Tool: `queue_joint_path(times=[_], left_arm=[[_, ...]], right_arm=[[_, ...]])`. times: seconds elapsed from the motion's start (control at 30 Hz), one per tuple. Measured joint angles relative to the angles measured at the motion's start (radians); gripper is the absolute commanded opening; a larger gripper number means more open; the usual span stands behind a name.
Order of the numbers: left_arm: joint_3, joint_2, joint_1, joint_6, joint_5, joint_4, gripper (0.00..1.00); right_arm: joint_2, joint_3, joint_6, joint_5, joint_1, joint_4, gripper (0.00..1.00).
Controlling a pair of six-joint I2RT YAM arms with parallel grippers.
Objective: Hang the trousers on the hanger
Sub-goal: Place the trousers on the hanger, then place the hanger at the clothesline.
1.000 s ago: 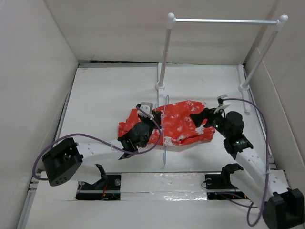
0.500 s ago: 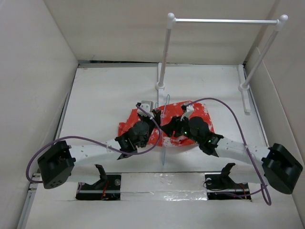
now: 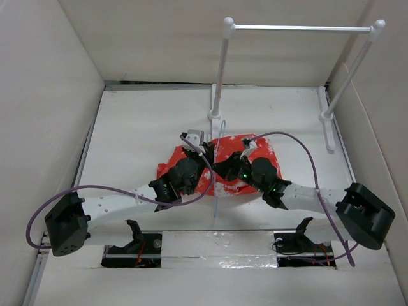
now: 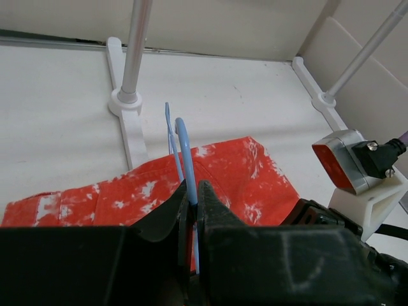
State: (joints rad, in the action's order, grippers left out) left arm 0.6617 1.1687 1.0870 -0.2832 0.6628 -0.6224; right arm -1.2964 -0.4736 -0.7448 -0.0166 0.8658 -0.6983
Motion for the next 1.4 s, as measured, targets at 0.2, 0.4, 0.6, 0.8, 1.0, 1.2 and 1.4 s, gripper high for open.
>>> queue_joint_path(times=[0.2,0.4,0.6,0.8,1.0,1.2,1.4], left_arm=[[0.146,0.003,0.001,0.039,-0.035,0.048,0.39],[0.346,0.009,0.000,0.048,-0.139,0.058,0.78],[0.422,-0.029,-0.024,0.089,-0.161,0.026,0.88],[0.420,-0.150,-0.028,0.137,-0.124,-0.040,0.84],[0.311,-0.218,-0.041,0.142,-0.085,-0.123,0.75],[0.163,-0.203,-0.050,0.080,-0.080,-0.069,0.75],[-0.028,-0.265,-0.055,0.005,-0.058,-0.019,0.75]], right_arm=[[0.040,0.000,-0.100,-0.048,-0.010,-0.068,0.00],[0.168,-0.046,-0.189,-0.132,-0.097,-0.083,0.00],[0.230,-0.071,-0.245,-0.233,-0.237,-0.062,0.00],[0.230,-0.087,-0.286,-0.309,-0.349,-0.034,0.00],[0.214,-0.177,-0.333,-0.428,-0.520,0.013,0.00],[0.125,-0.383,-0.331,-0.518,-0.702,0.066,0.00],[-0.023,-0.582,-0.291,-0.539,-0.796,0.080,0.00]])
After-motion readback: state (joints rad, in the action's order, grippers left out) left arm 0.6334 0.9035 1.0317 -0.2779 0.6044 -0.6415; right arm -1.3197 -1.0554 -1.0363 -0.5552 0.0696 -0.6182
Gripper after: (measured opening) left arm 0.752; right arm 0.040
